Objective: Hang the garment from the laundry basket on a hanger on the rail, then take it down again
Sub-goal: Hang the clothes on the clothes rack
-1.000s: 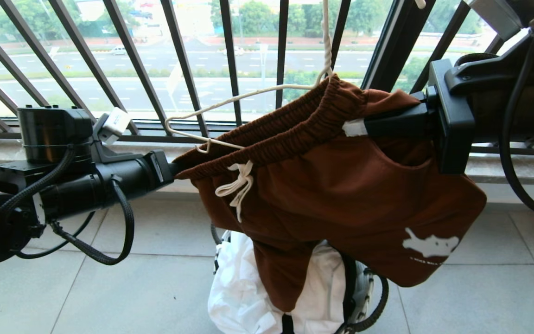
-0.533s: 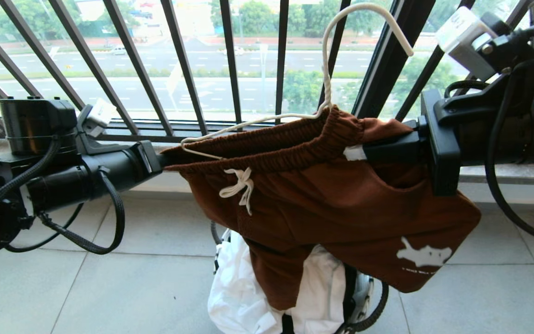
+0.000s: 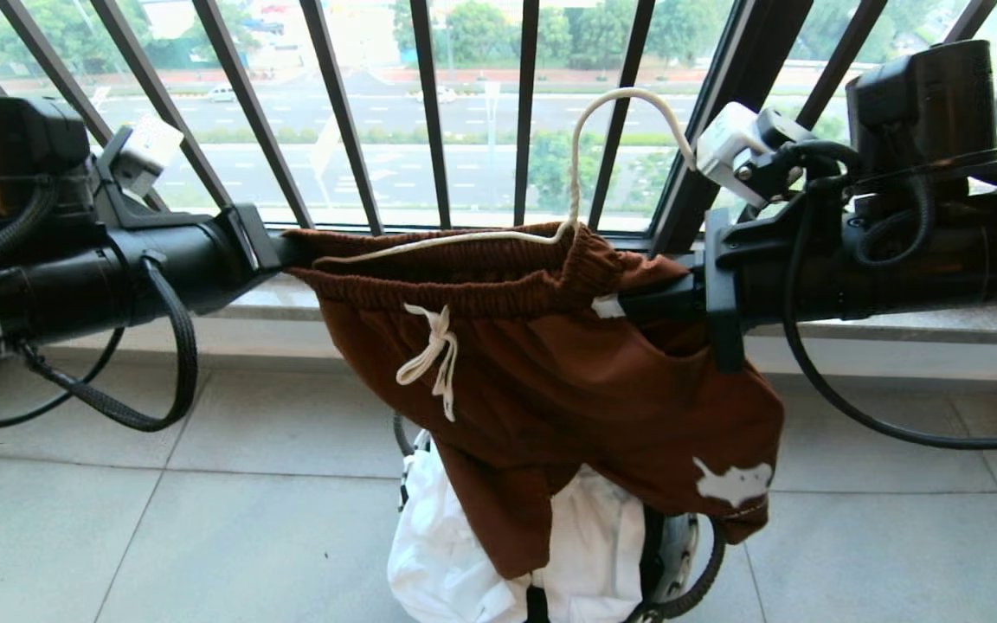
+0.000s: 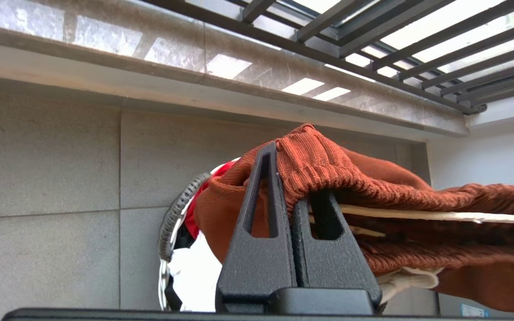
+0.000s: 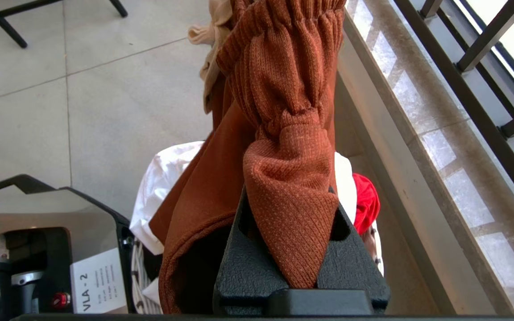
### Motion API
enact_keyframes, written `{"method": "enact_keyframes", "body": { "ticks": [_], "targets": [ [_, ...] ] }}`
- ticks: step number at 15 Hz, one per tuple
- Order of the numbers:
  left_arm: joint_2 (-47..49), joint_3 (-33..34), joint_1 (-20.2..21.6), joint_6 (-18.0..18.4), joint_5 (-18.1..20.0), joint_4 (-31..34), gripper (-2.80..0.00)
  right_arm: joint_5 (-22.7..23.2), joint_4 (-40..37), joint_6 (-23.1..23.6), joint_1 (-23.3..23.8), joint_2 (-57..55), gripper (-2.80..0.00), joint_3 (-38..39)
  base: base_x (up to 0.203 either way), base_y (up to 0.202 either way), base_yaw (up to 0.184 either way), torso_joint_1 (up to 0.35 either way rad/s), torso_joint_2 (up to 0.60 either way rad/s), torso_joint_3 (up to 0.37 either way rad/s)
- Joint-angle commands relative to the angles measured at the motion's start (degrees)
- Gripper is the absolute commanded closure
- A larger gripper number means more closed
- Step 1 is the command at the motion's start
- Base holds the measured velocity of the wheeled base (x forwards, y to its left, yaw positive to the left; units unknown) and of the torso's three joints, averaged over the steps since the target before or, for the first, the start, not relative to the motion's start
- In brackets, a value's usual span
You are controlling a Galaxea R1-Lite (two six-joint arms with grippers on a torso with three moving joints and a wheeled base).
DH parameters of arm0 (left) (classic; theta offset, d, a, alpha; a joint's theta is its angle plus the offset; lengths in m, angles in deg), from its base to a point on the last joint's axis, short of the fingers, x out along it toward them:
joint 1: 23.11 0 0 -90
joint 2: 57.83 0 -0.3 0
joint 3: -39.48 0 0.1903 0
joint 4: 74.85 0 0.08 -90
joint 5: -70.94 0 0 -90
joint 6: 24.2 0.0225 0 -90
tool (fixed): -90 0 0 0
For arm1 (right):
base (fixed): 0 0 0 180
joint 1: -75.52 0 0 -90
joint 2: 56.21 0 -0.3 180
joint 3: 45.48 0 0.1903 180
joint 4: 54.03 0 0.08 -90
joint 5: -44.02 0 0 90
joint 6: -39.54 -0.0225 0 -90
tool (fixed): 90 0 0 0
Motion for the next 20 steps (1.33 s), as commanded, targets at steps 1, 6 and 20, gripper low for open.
{"method": "enact_keyframes", "body": {
  "ticks": [1, 6, 20],
  "targets": [
    [0.6, -8.8, -2.2, 0.3, 0.2, 7.3, 0.0, 0.3, 0.1, -0.1, 0.1, -4.1, 0.0, -3.0, 0.0, 0.0, 0.0, 0.0, 0.0, 0.0],
    [7.0, -26.6, -11.7, 5.2, -2.8, 25.3, 0.0, 0.3, 0.0, -0.2, 0.1, -5.4, 0.0, -5.6, 0.0, 0.0, 0.0, 0.0, 0.0, 0.0],
    [10.7, -48.1, -16.5, 10.3, -18.6, 37.3, 0.0, 0.6, 0.4, -7.0, 6.6, -3.8, 0.0, -9.8, 0.0, 0.0, 0.0, 0.0, 0.0, 0.0]
  ]
}}
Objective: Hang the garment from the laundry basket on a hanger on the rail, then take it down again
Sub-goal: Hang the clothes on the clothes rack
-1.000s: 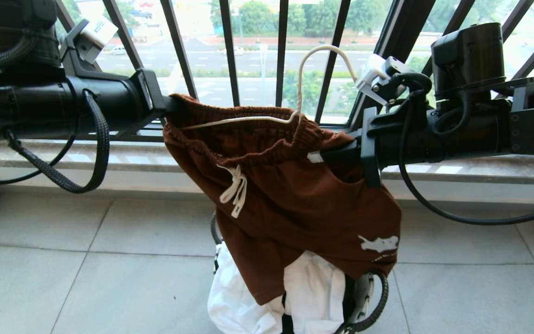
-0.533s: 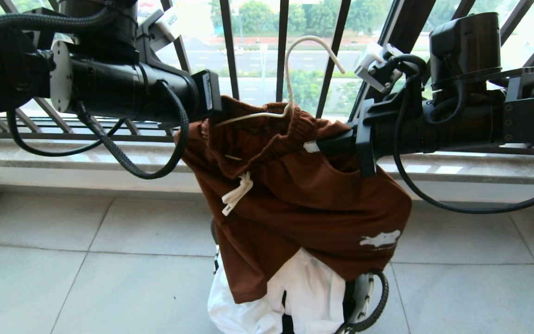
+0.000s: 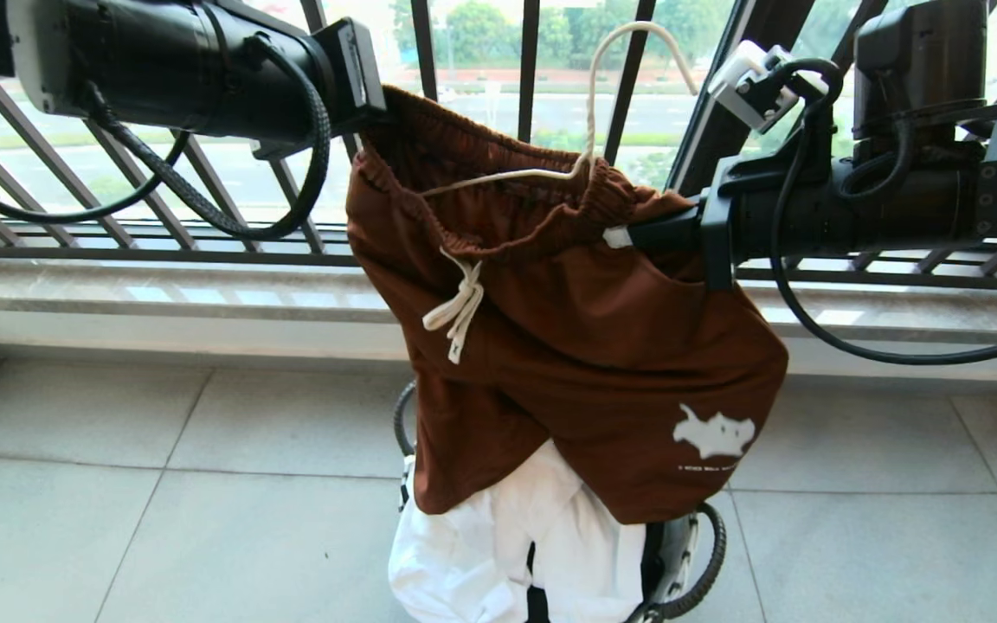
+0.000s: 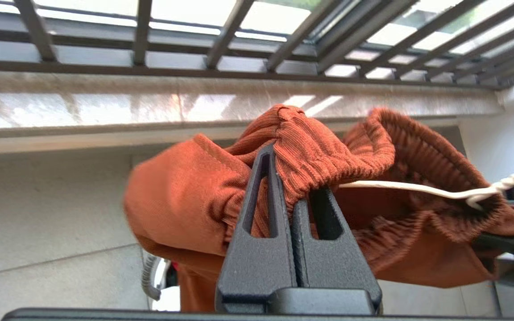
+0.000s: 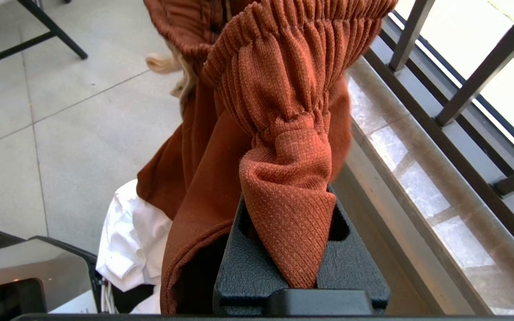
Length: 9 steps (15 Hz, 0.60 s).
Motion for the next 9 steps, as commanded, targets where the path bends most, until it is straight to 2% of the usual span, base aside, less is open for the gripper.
{"method": "enact_keyframes", "body": {
  "ticks": [1, 4, 6, 9],
  "targets": [
    [-0.6, -0.5, 2.1, 0.8, -0.1, 0.1, 0.0, 0.2, -0.2, 0.2, 1.5, 1.3, 0.0, 0.3, 0.0, 0.0, 0.0, 0.0, 0.0, 0.0],
    [-1.3, -0.5, 3.8, 1.6, -1.4, -0.3, 0.0, 0.0, -0.4, 0.3, 2.4, 1.8, 0.0, 0.8, 0.0, 0.0, 0.0, 0.0, 0.0, 0.0],
    [-2.0, -0.5, 3.9, 1.7, -3.0, -0.6, 0.0, -0.2, -0.2, 0.3, 2.7, 1.3, 0.0, 0.3, 0.0, 0.0, 0.0, 0.0, 0.0, 0.0],
    [-3.6, -0.5, 3.8, 1.7, -3.3, -1.3, 0.0, -1.0, -0.3, 0.4, 3.2, 1.3, 0.0, -1.2, 0.0, 0.0, 0.0, 0.0, 0.0, 0.0]
  ]
}}
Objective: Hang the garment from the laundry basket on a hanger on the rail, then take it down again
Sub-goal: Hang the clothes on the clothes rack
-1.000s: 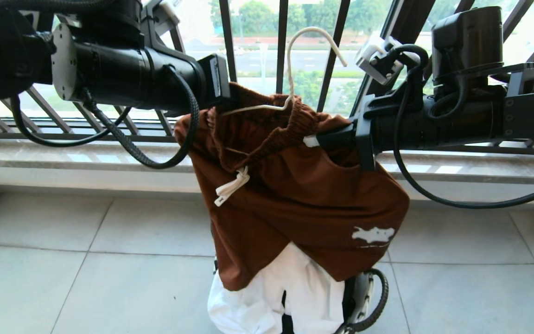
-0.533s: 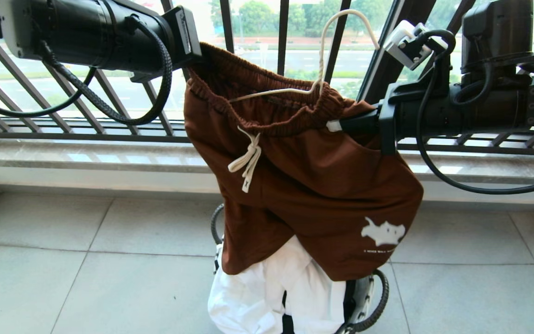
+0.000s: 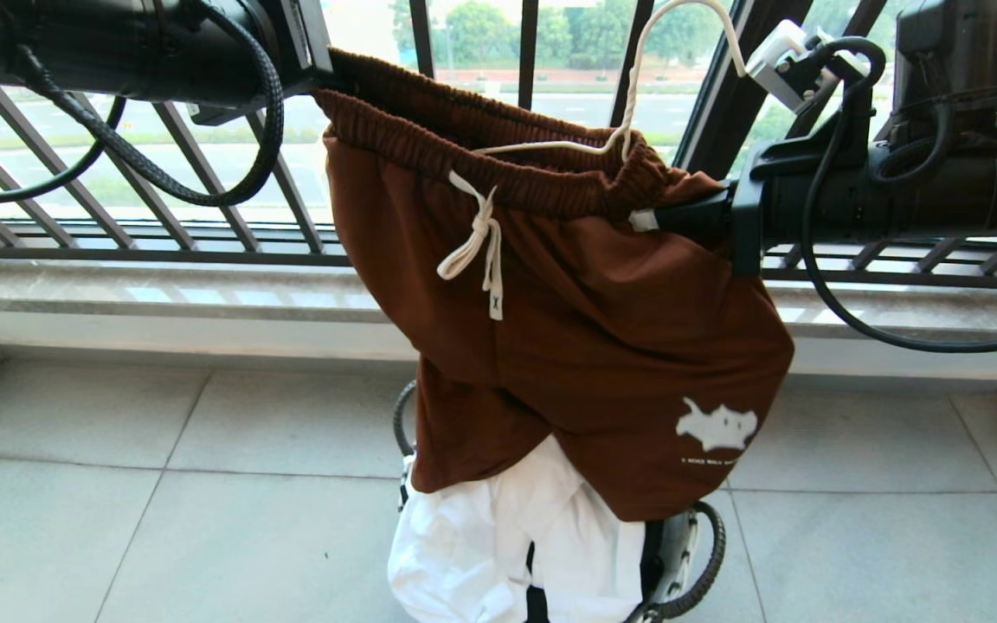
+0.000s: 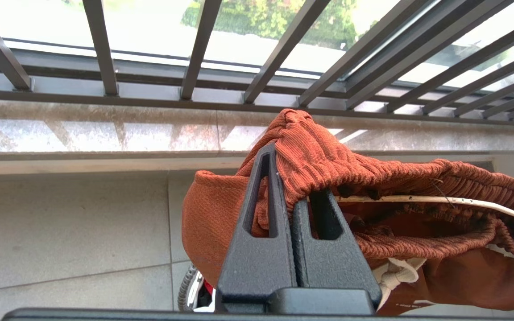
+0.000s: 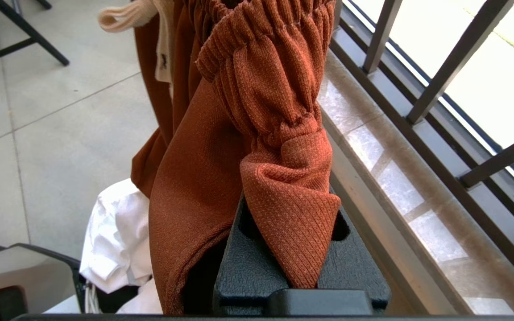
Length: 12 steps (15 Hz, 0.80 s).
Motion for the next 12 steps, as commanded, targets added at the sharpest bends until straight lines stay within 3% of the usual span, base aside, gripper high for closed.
{"method": "enact_keyframes", "body": {
  "ticks": [1, 6, 12],
  "targets": [
    [-2.1, 0.0, -0.1, -0.1, -0.2, -0.3, 0.0, -0.6, -0.1, 0.1, 0.5, -0.2, 0.0, -1.5, 0.0, 0.0, 0.0, 0.0, 0.0, 0.0],
    [-5.4, 0.1, 0.1, 0.4, -5.3, 0.2, 0.0, -3.0, -1.7, 0.1, 0.4, -0.3, 0.0, -4.1, 0.0, 0.0, 0.0, 0.0, 0.0, 0.0],
    [-6.8, 0.0, 0.2, 0.4, -7.4, -0.1, 0.0, -5.5, -3.0, 0.1, 0.4, 1.4, 0.0, -4.2, 0.0, 0.0, 0.0, 0.0, 0.0, 0.0]
  ]
}}
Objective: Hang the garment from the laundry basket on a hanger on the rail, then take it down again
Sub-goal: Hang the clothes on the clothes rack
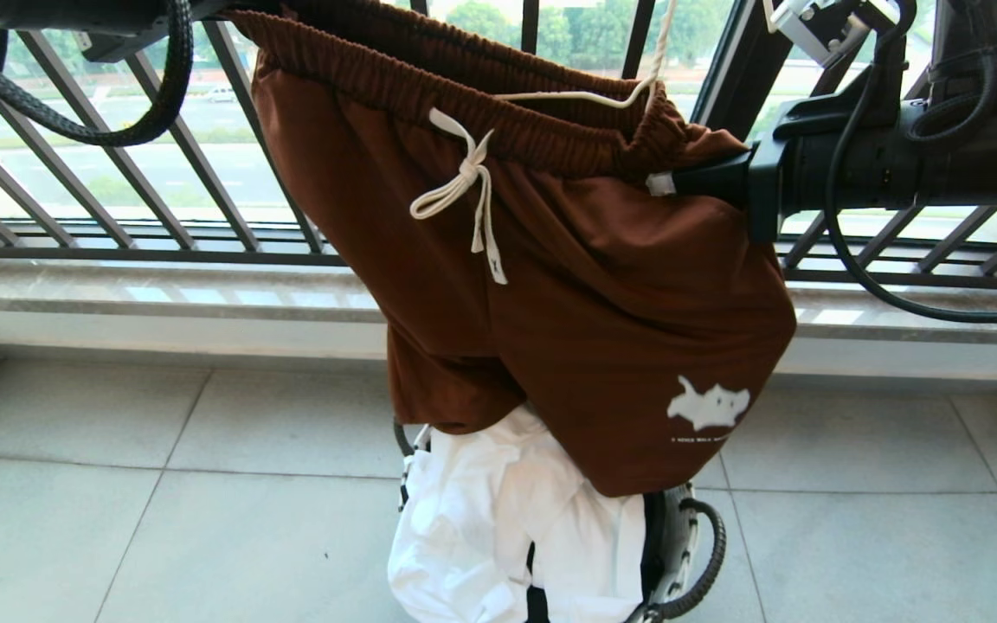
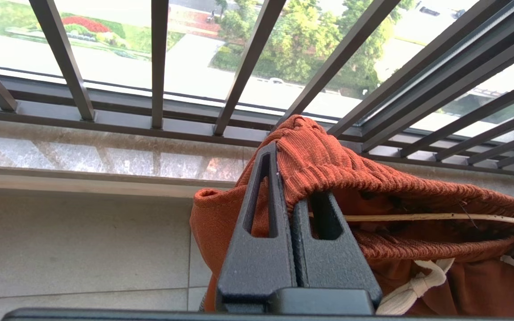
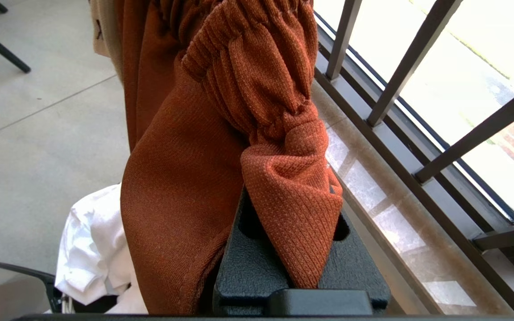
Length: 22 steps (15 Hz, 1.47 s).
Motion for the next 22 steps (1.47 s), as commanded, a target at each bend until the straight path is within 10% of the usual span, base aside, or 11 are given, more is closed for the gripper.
{"method": "enact_keyframes", "body": {
  "ticks": [1, 14, 22],
  "targets": [
    [-1.3, 0.0, -0.1, -0.1, 0.0, 0.1, 0.0, -1.1, 0.2, 0.2, -0.1, -0.3, 0.0, -0.2, 0.0, 0.0, 0.0, 0.0, 0.0, 0.0],
    [1.3, -0.1, -0.2, -0.9, -3.9, -0.2, 0.0, -3.3, 0.1, -2.1, 5.2, 0.3, 0.0, -4.1, 0.0, 0.0, 0.0, 0.0, 0.0, 0.0],
    [2.5, -1.0, -5.5, -1.9, 1.6, -8.0, 0.0, -6.8, 0.0, -2.0, 6.0, -1.9, 0.0, -7.9, 0.0, 0.0, 0.0, 0.0, 0.0, 0.0]
  ]
}}
